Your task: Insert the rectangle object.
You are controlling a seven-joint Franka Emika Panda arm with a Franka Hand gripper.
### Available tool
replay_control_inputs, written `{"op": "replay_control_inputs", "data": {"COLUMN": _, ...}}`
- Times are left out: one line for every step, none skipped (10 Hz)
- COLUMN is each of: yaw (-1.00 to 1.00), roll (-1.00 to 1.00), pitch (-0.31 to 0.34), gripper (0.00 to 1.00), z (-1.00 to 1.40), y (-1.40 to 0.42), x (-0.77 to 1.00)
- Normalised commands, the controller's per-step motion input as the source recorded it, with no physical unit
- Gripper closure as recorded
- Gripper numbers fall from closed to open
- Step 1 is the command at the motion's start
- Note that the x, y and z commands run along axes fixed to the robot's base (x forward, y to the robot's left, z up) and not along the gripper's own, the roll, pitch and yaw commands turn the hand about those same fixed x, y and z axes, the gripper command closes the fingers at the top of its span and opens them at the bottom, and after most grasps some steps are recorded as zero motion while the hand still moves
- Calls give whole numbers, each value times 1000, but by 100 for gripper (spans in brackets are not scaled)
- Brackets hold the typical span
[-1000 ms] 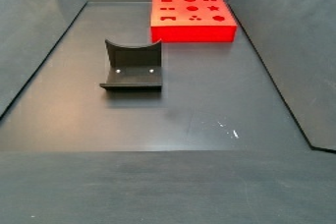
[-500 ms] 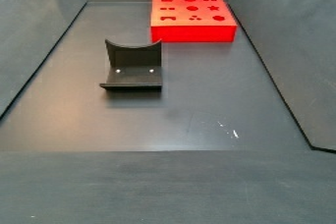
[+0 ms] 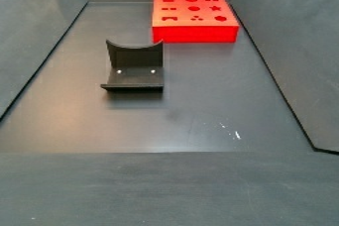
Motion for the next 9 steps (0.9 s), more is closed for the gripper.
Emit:
{"op": "replay_control_inputs", "data": {"yaw": 91, "roll": -119, "pitch": -50, "gripper": 100, "z": -911, "y": -17, "x": 163}}
{"op": "replay_control_inputs", "data": {"yaw": 126, "roll": -166, "pitch": -54, "gripper": 100, "z": -769, "y": -123, "x": 214}}
{"op": "replay_control_inputs", "data": {"yaw": 111, "roll": -220, "pitch": -11, "gripper": 100, "z": -657, "y": -69, "x": 411}}
{"op": "replay_control_inputs", "data": {"yaw": 83, "roll": -217, "pitch": -11, "gripper": 100, "z": -620, "y": 0, "x": 437}}
{"op": "replay_control_inputs", "data": {"yaw": 100, "roll": -31, "pitch": -13, "gripper": 100, "z": -57, "y": 0, "x": 43}}
{"op": "replay_control_inputs", "data": {"yaw": 0, "roll": 1, "pitch": 9, "gripper": 100, "z": 0, "y": 0, "x": 0}}
{"op": "replay_control_inputs", "data": {"yaw": 137, "roll": 139, "pitch": 0, "gripper": 100, "z": -143, "y": 231, "x": 0}}
{"op": "replay_control_inputs", "data": {"yaw": 157, "roll": 180, "pitch": -20, "gripper": 100, "z": -171, "y": 269, "x": -9}}
{"op": "replay_control_inputs", "data": {"yaw": 131, "roll": 163, "pitch": -3, "gripper": 100, "z": -109, "y": 166, "x": 0}}
